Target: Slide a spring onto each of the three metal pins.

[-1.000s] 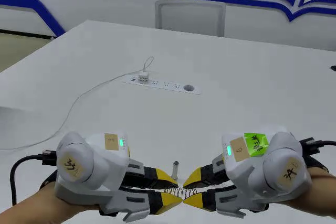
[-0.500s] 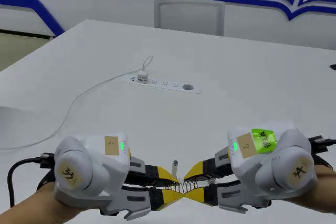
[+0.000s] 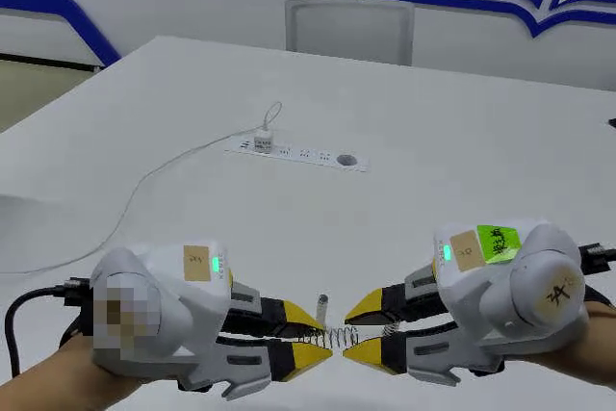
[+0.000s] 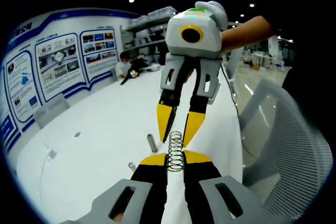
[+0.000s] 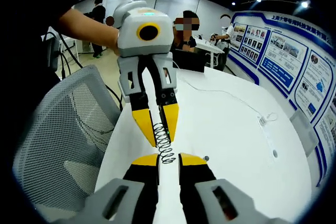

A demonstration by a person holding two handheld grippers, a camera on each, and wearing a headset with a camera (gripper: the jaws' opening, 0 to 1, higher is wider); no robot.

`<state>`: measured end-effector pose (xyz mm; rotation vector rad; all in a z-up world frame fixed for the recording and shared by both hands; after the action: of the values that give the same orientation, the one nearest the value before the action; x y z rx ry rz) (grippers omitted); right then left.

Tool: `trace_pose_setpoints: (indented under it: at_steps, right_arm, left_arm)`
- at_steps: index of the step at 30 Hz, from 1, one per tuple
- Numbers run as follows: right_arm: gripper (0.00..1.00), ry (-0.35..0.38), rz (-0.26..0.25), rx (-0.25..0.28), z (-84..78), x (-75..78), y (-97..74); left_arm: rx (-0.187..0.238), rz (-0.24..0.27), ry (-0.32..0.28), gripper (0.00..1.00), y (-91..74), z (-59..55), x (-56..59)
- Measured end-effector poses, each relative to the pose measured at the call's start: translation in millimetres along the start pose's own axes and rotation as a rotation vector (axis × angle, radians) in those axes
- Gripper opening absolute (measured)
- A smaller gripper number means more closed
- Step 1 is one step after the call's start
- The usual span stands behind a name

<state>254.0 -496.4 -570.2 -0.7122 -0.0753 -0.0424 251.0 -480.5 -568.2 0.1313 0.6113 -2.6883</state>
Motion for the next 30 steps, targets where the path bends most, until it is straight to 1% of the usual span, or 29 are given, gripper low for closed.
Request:
trace_pose_setpoints:
  at_steps: [1, 2, 5, 11, 15, 18, 21, 23, 24, 27, 28, 29, 30]
  right_arm:
    - [0.12, 0.002, 0.008, 0.000, 0.1, -1.4, 0.3]
    - [0.12, 0.001, 0.012, -0.011, -1.8, -2.4, 0.4]
    - [0.11, 0.008, 0.022, -0.009, -1.8, -5.1, 0.1]
    - [0.11, 0.022, 0.026, 0.013, 2.0, -7.2, -2.5]
    - [0.10, 0.044, 0.038, 0.060, 10.5, -8.9, -6.4]
    - [0.10, 0.063, 0.050, 0.079, 13.3, -9.2, -8.1]
    - [0.10, 0.077, 0.049, 0.102, 17.0, -8.6, -7.4]
    - [0.10, 0.094, 0.054, 0.120, 19.9, -9.0, -6.2]
    - [0.10, 0.110, 0.058, 0.145, 24.2, -9.6, -4.8]
    - [0.10, 0.099, 0.059, 0.136, 26.4, -11.0, -0.2]
    - [0.10, 0.104, 0.061, 0.146, 28.3, -11.3, 0.1]
    - [0.11, 0.117, 0.065, 0.167, 32.1, -12.1, 0.7]
    - [0.10, 0.150, 0.097, 0.231, 43.4, -16.1, 0.4]
  left_arm:
    - [0.000, 0.001, 0.001, 0.10, 0.1, 0.4, -0.2]
    - [-0.004, -0.005, 0.005, 0.10, 0.1, -0.5, 1.0]
    - [-0.005, -0.012, 0.013, 0.10, 0.4, -1.0, 3.4]
    - [-0.025, -0.015, 0.034, 0.10, 2.1, -4.9, 4.5]
    - [-0.029, -0.017, 0.028, 0.10, 1.4, -5.1, 5.1]
    - [-0.018, -0.016, 0.015, 0.10, 0.4, -3.7, 4.8]
    - [-0.016, -0.010, 0.011, 0.10, -0.1, -3.6, 3.5]
    - [-0.028, -0.013, 0.013, 0.10, 0.8, -5.6, 4.2]
    - [-0.041, -0.018, 0.015, 0.10, 2.2, -8.4, 6.6]
    - [-0.061, -0.016, 0.019, 0.10, 4.2, -13.1, 8.3]
    - [-0.064, -0.017, 0.013, 0.10, 3.7, -13.7, 8.6]
    - [-0.066, -0.017, 0.008, 0.10, 3.5, -14.1, 8.9]
    - [-0.073, -0.003, 0.012, 0.10, 3.3, -16.3, 7.1]
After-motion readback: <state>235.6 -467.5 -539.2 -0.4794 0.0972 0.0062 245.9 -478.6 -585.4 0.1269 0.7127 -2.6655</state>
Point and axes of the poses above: the centre of the closed fingertips' face, and the gripper's own axes: y roughly forward along the fingers, x roughly to its right, z roughly out of its top, the point moved 1 cm from there along -y, roughly backward along the fingers, and after that the axes turned 9 degrees about z, right-handed, at the moved point
